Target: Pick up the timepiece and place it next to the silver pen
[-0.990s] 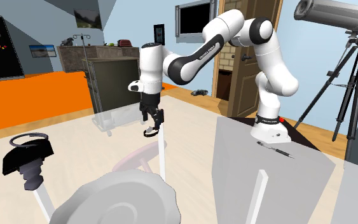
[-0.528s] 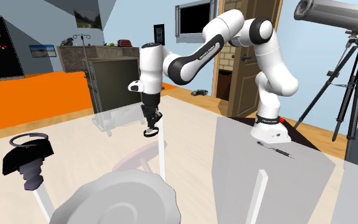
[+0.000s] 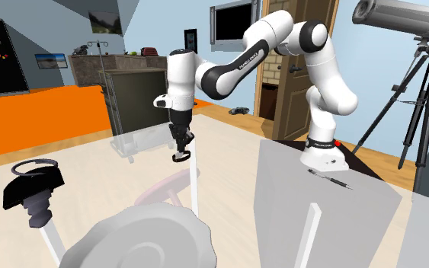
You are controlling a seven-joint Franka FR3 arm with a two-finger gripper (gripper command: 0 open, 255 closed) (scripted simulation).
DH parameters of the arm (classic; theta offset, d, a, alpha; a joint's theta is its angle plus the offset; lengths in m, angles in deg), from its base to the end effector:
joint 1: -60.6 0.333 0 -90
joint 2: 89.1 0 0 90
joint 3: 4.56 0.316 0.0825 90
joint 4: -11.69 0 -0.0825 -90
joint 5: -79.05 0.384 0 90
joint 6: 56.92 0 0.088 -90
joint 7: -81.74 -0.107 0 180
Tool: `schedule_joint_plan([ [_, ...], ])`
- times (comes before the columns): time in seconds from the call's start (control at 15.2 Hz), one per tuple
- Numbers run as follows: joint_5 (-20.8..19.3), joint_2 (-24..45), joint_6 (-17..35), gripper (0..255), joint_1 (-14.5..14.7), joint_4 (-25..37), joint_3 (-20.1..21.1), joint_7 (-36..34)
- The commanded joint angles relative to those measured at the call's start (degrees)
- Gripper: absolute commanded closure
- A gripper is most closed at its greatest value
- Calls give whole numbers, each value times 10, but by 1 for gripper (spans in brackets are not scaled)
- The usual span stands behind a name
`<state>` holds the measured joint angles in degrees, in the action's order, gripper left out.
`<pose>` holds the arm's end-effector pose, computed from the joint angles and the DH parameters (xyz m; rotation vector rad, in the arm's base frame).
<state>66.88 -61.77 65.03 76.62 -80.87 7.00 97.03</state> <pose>0.6187 0.2930 0.3578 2.7940 1.2351 0.0878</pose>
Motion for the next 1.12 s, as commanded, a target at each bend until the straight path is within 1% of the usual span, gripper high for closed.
schedule_joint_plan([
  [0.0, 2, -4, -12, 255, 0, 8, 1, 2],
  [1.06, 15, -36, -119, 255, 0, 84, 7, 18],
])
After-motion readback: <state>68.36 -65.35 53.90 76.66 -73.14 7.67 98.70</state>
